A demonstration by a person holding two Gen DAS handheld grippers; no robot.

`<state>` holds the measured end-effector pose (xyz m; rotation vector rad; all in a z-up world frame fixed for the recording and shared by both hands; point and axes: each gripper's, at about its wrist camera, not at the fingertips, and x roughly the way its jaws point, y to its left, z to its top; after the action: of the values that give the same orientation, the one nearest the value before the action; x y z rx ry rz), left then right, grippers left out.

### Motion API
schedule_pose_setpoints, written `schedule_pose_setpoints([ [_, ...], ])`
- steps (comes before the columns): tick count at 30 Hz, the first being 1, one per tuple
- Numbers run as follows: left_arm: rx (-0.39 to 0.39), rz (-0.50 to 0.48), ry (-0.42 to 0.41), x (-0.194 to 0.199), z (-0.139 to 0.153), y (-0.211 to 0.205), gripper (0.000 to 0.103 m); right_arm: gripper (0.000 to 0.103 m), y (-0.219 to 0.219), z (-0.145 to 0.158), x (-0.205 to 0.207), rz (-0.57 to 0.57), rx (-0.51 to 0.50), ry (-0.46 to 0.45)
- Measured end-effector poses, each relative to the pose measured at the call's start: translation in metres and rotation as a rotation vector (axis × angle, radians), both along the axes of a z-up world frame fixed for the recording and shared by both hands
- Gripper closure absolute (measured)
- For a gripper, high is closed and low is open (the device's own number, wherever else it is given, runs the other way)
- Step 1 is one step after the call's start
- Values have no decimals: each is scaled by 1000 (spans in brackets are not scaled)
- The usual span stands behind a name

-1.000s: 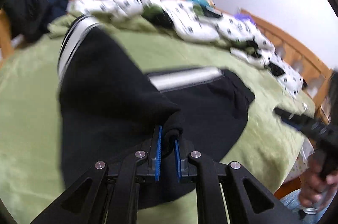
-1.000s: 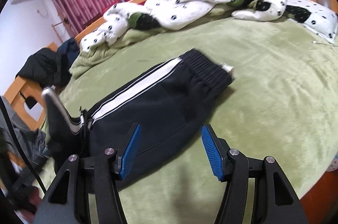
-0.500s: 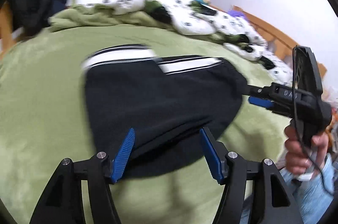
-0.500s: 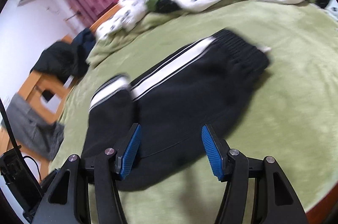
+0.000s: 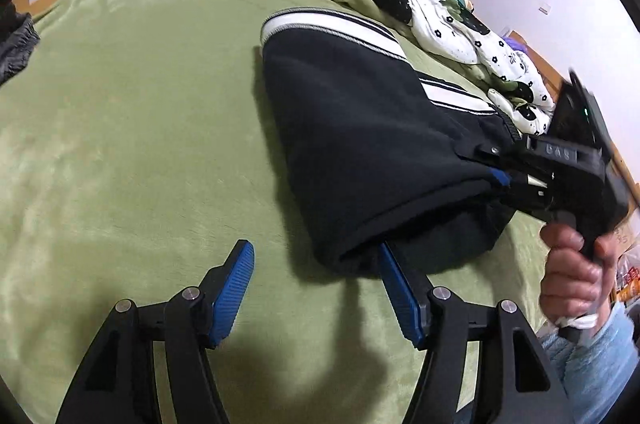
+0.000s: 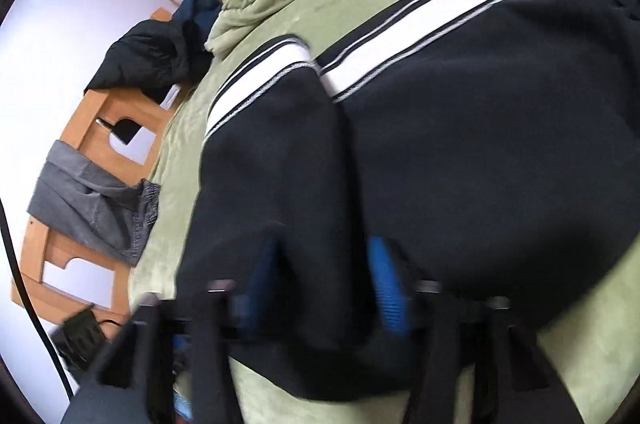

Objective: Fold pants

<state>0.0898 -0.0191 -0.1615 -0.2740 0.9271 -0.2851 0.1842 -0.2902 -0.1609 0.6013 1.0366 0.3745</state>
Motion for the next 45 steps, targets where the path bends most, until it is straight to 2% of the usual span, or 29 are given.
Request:
schedule_pose_setpoints([
  [3, -23, 44, -38, -3, -6, -5, 41, 83, 3, 36, 1, 28, -26, -90],
  [5, -91, 69, -67, -9, -8, -4, 41, 84, 5, 66, 1, 55, -17, -166],
  [7, -149, 53, -65, -10, -9, -9, 41, 84, 8, 95, -3, 84, -85, -252],
  [9, -138, 42, -55, -7, -9, -20, 41, 84, 7, 112, -4, 113, -124, -316],
  [11, -105, 39, -51, -4, -8, -34, 41, 85, 0, 119, -1, 129, -141, -339],
  [16, -23, 74, -22, 10, -6, -65, 41, 85, -40, 113, 7, 105, -138, -330],
  [19, 78, 104, -22, 16, -5, -83, 42, 85, -71, 116, 11, 63, -160, -353],
  [22, 115, 89, -47, 14, -1, -98, 42, 85, -113, 120, 13, 9, -169, -379],
  [25, 101, 32, -50, 10, 7, -112, 42, 85, -152, 121, 12, -59, -189, -400],
  [27, 81, -43, -65, 6, 14, -121, 41, 86, -185, 116, 8, -118, -191, -396],
  [29, 99, -114, -83, 3, 21, -135, 41, 86, -207, 106, 3, -166, -244, -387],
  [31, 131, -172, -96, 1, 24, -144, 41, 86, -226, 85, 2, -213, -309, -328],
  [33, 140, -205, -89, 1, 25, -146, 41, 86, -242, 56, 6, -239, -346, -230],
  [36, 164, -244, -91, 2, 27, -150, 41, 86, -247, 32, 9, -238, -361, -178],
  [39, 199, -377, -84, 0, 31, -164, 41, 86, -242, 43, 5, -240, -371, -213],
  [41, 245, -401, -116, 3, 34, -171, 41, 85, -239, 47, 7, -251, -389, -215],
  [42, 299, -386, -140, 4, 33, -178, 41, 85, -238, 45, 4, -253, -406, -210],
  [43, 375, -365, -152, 7, 31, -185, 42, 85, -236, 43, 4, -253, -425, -207],
  [44, 432, -357, -157, 10, 27, -191, 64, 85, -234, 41, 4, -248, -446, -205],
  [45, 487, -338, -169, 14, 24, -196, 74, 85, -233, 38, 5, -245, -457, -205],
])
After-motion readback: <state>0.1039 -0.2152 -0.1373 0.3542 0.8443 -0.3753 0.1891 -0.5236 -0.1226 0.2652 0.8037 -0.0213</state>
